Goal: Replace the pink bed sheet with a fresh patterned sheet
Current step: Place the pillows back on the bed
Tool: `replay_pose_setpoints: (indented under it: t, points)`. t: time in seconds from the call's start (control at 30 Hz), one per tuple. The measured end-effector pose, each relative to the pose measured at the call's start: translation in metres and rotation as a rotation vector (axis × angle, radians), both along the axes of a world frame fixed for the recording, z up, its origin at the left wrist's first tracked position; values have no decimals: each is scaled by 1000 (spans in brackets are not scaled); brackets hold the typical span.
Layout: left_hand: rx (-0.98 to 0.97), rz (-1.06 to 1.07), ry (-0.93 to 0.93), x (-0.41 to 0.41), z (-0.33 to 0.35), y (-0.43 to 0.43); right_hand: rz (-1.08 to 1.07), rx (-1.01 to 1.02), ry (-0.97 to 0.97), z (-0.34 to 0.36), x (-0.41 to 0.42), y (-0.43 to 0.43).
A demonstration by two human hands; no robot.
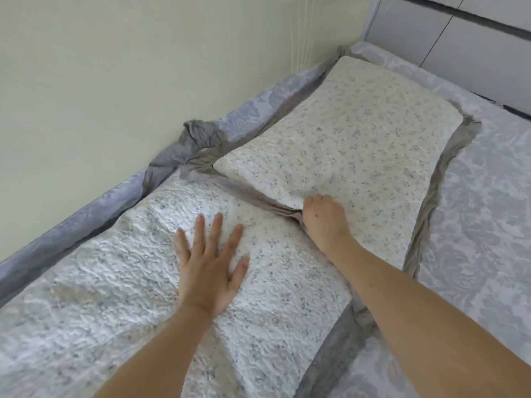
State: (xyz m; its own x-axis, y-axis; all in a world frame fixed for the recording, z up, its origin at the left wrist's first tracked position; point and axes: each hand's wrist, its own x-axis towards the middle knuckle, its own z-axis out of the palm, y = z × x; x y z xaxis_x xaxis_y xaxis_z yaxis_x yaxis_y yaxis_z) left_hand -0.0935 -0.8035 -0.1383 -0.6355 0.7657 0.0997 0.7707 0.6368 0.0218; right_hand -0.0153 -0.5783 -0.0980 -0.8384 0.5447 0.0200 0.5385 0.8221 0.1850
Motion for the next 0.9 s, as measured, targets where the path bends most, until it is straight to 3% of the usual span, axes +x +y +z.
replay_pose_setpoints:
  t: [0.07, 0.13, 0.2, 0.27, 0.33, 0.4, 0.47, 0.6, 0.73, 0.9]
  points:
    - [-5, 15, -21, -1, 1, -5, 169, -42, 132, 12, -1, 2]
    - [-1, 0, -20, 0, 2, -1, 43, -72, 257, 47, -4, 12]
    - [4, 19, -20, -1, 2, -2, -77, 31, 425, 72, -27, 27]
    - [6, 18, -22, -1, 2, -2, -123, 31, 472, 74, -44, 27]
    - [5, 14, -15, -1, 0, -5, -44, -18, 326, 45, -48, -2]
    - [23, 6, -12, 0, -3, -8, 14, -21, 60, 5, -38, -28]
    - [38, 7, -14, -1, -4, -10, -29, -13, -96, -4, -30, -35]
    - [43, 0, -4, -4, -3, -8, -27, -58, -53, 2, 9, -37]
    - [-25, 15, -14, -2, -3, -9, 11, -329, -236, -18, 72, -53]
    - [-245, 105, -60, 8, 10, -16, -107, -699, -404, 35, 124, -74]
